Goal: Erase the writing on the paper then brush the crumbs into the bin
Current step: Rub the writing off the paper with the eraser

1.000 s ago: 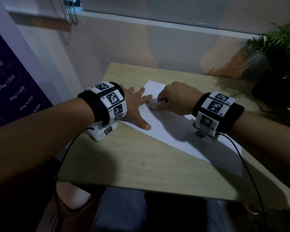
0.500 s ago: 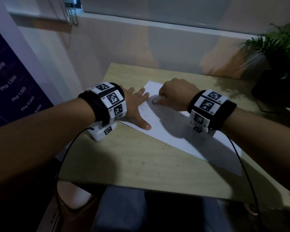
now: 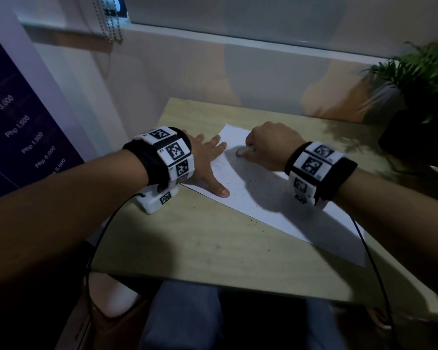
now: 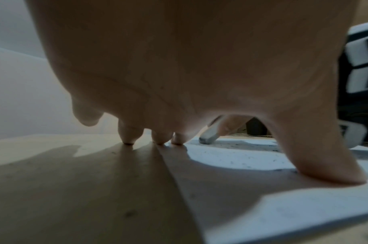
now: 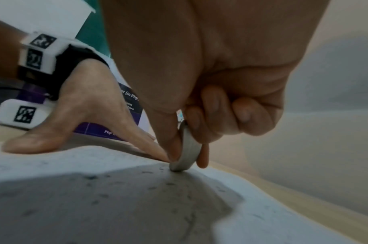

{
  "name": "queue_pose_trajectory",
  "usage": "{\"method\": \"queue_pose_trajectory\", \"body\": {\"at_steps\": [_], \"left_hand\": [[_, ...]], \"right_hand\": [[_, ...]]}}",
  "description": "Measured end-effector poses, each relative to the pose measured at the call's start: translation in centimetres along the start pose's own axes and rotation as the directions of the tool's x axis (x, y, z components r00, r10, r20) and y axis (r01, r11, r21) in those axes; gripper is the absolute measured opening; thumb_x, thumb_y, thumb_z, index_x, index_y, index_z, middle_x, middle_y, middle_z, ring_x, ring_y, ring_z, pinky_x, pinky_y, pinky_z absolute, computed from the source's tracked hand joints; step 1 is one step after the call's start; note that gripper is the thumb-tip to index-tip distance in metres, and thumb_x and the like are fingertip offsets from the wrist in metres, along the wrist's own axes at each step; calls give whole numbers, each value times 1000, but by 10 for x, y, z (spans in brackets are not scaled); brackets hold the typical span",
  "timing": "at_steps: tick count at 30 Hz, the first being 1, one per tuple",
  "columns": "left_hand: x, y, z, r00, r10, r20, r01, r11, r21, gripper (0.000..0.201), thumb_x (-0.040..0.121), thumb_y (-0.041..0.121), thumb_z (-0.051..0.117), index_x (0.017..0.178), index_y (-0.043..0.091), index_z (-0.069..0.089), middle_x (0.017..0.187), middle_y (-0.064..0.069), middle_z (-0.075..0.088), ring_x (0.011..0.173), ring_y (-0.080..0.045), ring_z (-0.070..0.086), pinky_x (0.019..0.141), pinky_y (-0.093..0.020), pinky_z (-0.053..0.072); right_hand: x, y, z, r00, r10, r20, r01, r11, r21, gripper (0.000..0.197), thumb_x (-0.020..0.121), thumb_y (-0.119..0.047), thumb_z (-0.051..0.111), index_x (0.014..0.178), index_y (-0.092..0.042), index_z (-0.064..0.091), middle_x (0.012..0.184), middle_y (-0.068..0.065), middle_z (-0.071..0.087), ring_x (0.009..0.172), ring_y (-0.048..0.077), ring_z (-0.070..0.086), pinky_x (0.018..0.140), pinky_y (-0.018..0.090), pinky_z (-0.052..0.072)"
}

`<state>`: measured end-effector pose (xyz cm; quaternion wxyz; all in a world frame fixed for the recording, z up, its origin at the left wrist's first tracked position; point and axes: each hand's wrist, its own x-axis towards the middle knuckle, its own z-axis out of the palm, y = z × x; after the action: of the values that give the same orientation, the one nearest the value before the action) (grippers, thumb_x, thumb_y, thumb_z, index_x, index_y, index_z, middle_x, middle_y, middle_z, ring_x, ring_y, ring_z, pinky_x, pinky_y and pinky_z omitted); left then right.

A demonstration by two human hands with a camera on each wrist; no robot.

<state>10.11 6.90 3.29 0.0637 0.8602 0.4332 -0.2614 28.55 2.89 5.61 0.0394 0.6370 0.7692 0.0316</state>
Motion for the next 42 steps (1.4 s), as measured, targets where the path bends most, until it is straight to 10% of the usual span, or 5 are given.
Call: {"method": "queue_pose_trajectory", "body": {"at_steps": [5,9,32,38,42], "left_hand": [[-2,3,0,998,29,-55,-32,998,-55,129,71,89,56,163,28,-11,171,1,-15,157,-29,-7,124,-59,-1],[-4,3,-4,1000,6,12,-6,1000,1,134,65,99,45,159,30,-21,167,9,-26,157,-29,-9,124,-60,-1],[2,-1,1,1000,9,8,-9,1000,3,146,43,107,30,158,32,-23,166,10,-26,157,-28,-10,124,-60,-4],[1,2,0,1000,11,-15,-12,1000,-17,135,65,98,48,160,30,-18,169,5,-22,157,-33,-8,123,-62,-2],[0,2,0,1000,3,-9,-3,1000,-7,135,64,99,45,160,30,-20,168,6,-23,157,-33,-9,123,-62,-2]], "right_hand": [[-17,-21,7,990,-144,11,144,989,-25,44,98,-39,48,62,-16,42,61,0,42,63,25,47,49,27,23],[-2,7,0,995,-67,69,59,991,118,51,92,-54,59,63,-11,54,62,5,54,65,28,55,56,32,42],[5,4,3,997,-29,70,18,989,150,57,91,-61,57,62,-12,56,61,5,53,61,26,53,53,29,36],[-10,-19,2,998,-65,2,65,997,-36,42,99,-41,47,67,-16,42,64,-1,38,66,25,46,48,26,21],[-13,-17,0,979,-158,127,143,982,121,44,93,-58,55,70,-21,62,66,-2,57,66,19,53,57,30,41]]}}
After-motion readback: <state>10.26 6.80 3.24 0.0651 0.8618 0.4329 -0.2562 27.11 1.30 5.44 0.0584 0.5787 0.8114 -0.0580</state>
